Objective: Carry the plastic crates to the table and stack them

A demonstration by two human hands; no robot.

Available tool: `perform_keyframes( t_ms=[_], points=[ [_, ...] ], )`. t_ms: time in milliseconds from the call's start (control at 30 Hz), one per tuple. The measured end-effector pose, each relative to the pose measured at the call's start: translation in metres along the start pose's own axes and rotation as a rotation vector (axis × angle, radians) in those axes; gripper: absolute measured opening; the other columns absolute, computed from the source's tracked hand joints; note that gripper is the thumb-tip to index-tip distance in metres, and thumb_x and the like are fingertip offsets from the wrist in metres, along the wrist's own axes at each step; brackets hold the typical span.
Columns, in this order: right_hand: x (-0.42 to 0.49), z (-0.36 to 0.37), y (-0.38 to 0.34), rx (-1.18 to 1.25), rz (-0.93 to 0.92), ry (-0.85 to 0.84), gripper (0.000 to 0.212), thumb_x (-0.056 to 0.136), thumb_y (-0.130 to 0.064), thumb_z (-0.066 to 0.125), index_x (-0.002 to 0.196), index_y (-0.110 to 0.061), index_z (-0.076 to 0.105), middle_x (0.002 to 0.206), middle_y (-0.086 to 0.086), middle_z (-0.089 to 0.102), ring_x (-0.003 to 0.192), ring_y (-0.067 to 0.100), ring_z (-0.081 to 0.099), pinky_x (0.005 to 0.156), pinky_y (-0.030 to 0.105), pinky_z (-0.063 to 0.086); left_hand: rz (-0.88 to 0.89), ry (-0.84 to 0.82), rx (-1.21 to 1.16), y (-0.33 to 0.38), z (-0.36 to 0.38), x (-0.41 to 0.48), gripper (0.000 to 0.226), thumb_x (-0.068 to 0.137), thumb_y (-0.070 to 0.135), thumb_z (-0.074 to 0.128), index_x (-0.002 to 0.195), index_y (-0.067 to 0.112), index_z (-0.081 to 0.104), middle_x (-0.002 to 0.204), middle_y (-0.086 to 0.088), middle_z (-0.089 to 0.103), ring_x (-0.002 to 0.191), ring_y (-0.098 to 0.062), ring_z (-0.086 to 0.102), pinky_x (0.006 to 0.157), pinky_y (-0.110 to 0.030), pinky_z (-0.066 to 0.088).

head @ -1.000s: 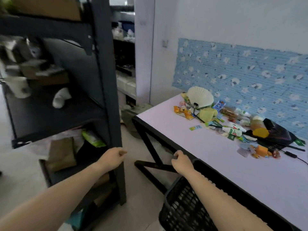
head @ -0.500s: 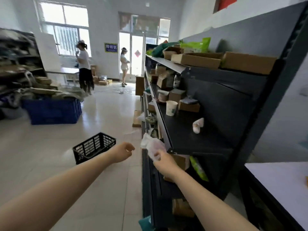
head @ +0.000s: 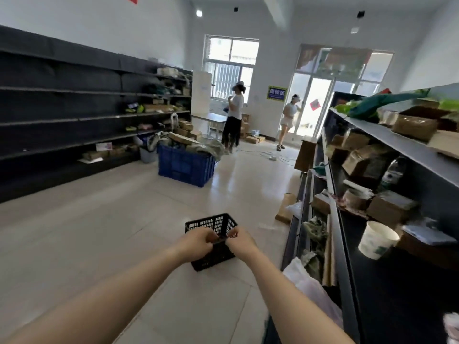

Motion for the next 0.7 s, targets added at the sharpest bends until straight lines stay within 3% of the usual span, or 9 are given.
perform_keyframes(
  t_ms=[100,200,433,533,700],
  points=[
    [0.061,0.007,-0.007,-0.009,0.003,-0.012,0.012,0.083,-0.012,0.052,0.094,-0.017,0.053,0.094,0.005,0.057,0.089,0.02,0.051,0.081,0.029,0.044,-0.111,0.041,-0.037,-0.037,-0.021,0.014,0.038,0.084,0.011,0.052,0.119,0.015,0.065,0.119,-0.001,0.068,0.111,-0.018,0.063,0.088,-0.02,0.044],
    [0.105,0.022,-0.012,-0.001,0.014,-0.039,0.012,0.085,-0.01,0.051,0.095,-0.016,0.052,0.093,0.006,0.056,0.088,0.023,0.052,0.075,0.028,0.041,-0.19,0.095,-0.118,-0.077,-0.047,0.035,0.037,0.086,0.011,0.05,0.119,0.013,0.065,0.117,-0.003,0.068,0.11,-0.017,0.063,0.094,-0.023,0.046],
    [0.211,0.057,-0.025,-0.034,0.029,-0.109,0.017,0.082,-0.013,0.052,0.097,-0.021,0.051,0.087,-0.002,0.055,0.088,0.022,0.054,0.073,0.027,0.041,-0.232,0.11,-0.28,-0.155,-0.091,0.141,0.025,0.086,0.008,0.05,0.1,0.024,0.063,0.103,-0.003,0.067,0.102,-0.019,0.064,0.085,-0.026,0.048],
    [0.258,0.054,-0.034,-0.071,0.059,-0.057,0.017,0.082,-0.014,0.051,0.097,-0.022,0.049,0.098,0.003,0.057,0.092,0.022,0.054,0.079,0.028,0.042,-0.211,0.06,-0.287,-0.178,-0.107,0.195,0.022,0.087,0.009,0.051,0.091,0.027,0.062,0.101,-0.006,0.067,0.086,-0.017,0.062,0.082,-0.027,0.05],
    [0.319,0.047,-0.043,-0.069,0.118,-0.011,0.017,0.086,-0.015,0.053,0.102,-0.02,0.051,0.103,0.007,0.056,0.099,0.026,0.056,0.085,0.031,0.045,-0.181,-0.031,-0.233,-0.202,-0.124,0.277,0.028,0.089,0.014,0.051,0.113,0.016,0.066,0.108,-0.008,0.069,0.084,-0.014,0.059,0.072,-0.021,0.046]
  ],
)
Point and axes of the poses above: each hand's wrist, its own x-axis towards the middle knuckle, its own z-axis out of the palm, y = z × x, the point moved 1 cm from there along x, towards the middle knuckle
